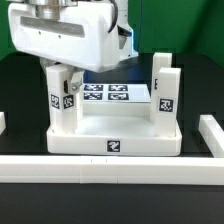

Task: Assemble desk

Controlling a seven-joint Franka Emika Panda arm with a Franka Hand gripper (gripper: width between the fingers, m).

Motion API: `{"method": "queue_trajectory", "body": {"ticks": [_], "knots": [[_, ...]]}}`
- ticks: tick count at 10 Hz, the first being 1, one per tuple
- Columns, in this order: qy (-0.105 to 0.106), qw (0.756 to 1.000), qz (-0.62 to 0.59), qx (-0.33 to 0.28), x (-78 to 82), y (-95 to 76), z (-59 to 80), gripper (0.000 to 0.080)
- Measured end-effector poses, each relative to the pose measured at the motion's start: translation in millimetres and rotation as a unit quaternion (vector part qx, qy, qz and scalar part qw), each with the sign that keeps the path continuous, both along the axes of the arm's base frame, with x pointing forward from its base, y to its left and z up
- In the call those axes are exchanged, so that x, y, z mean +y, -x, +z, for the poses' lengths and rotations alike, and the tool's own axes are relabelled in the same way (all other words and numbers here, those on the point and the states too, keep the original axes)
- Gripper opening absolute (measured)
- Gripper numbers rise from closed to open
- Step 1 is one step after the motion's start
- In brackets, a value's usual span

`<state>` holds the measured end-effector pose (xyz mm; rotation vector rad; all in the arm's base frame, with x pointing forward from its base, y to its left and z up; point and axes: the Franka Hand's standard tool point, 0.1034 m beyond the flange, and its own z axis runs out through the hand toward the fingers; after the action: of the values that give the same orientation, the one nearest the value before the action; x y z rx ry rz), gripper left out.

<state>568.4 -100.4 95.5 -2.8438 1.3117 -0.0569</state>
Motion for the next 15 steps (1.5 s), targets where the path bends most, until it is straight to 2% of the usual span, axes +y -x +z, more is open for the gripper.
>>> {"method": "queue_trajectory", "body": {"ticks": [3, 5, 8, 10, 11, 12, 15], "knots": [[-0.004, 0.993, -0.122, -0.001, 0.2, -0.4, -0.4, 0.0291], [-0.007, 0.978, -0.209, -0.002, 2.4, -1.7, -0.8, 0.0290], [-0.009, 0.967, -0.255, -0.003, 2.6, -2.3, -0.7, 0.0291], [-0.008, 0.974, -0.228, -0.002, 2.7, -2.0, -0.9, 0.0300], [-0.007, 0.977, -0.212, -0.001, 2.8, -1.6, -1.2, 0.0487], [-0.006, 0.980, -0.197, 0.000, 2.8, -1.3, -1.6, 0.0611], [-0.001, 0.997, -0.072, 0.000, 2.3, -1.4, -1.5, 0.0648]]}}
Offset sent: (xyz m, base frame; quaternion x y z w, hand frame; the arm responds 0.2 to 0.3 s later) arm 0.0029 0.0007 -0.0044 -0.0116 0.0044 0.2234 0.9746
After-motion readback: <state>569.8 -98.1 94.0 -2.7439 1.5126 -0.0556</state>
